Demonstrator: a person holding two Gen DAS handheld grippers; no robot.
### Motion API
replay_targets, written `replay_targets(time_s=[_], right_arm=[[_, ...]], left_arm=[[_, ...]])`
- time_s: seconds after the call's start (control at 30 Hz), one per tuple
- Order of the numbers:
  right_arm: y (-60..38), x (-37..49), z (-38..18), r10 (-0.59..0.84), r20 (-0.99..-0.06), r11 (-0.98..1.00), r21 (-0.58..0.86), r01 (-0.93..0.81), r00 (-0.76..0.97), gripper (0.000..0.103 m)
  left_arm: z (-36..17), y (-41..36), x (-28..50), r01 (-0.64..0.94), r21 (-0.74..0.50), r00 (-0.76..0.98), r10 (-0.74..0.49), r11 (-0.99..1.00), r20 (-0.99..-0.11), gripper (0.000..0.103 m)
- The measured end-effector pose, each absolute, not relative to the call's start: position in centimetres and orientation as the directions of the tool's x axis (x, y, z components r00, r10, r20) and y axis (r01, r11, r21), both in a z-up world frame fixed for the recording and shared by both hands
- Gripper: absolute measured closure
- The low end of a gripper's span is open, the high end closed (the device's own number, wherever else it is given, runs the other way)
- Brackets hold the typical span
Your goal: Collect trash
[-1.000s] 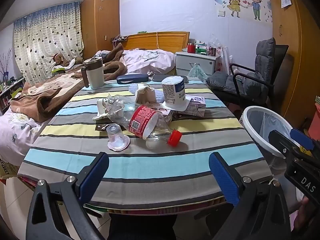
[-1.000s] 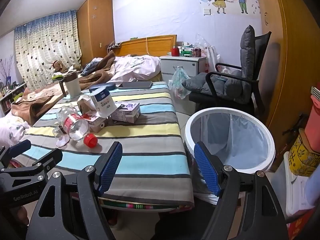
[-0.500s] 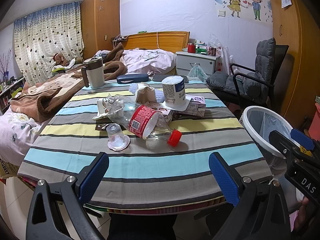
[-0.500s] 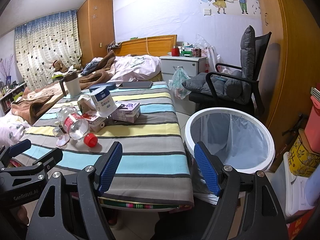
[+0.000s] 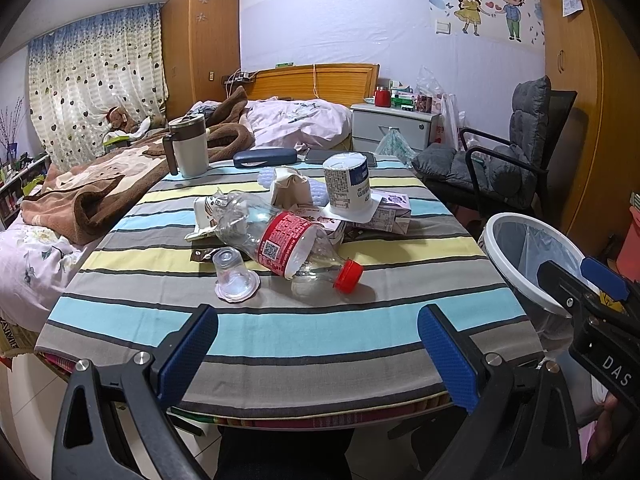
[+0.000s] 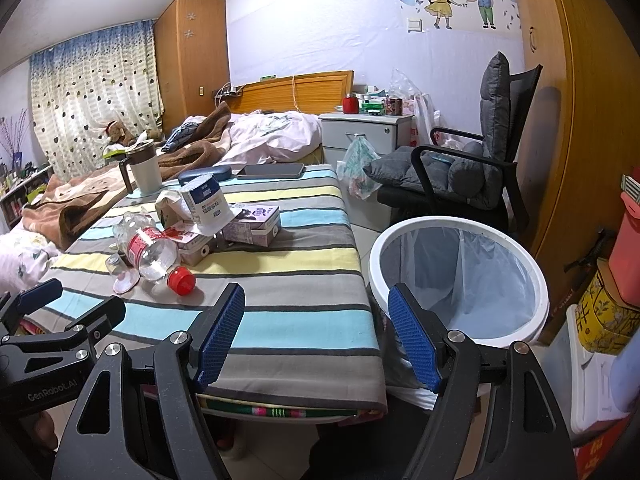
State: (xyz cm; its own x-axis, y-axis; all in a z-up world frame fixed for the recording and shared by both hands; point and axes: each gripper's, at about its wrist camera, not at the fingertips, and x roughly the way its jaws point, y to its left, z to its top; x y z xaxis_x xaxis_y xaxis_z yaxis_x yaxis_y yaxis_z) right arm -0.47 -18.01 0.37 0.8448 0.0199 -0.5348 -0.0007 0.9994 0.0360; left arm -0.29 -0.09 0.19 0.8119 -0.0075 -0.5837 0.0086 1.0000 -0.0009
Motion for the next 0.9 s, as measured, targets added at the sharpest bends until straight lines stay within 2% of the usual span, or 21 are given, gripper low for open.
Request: replay_targets(time_s=[0.9], right_arm=[[-17.97,-0.44,0.44,0.019,-0.534,0.999,0.034,-0.001,0.845,0.028]], left_arm=[[0.22,0.15,-0.14,0.008,-0.01,0.809,-0.013,1.0,-0.588,0.002]])
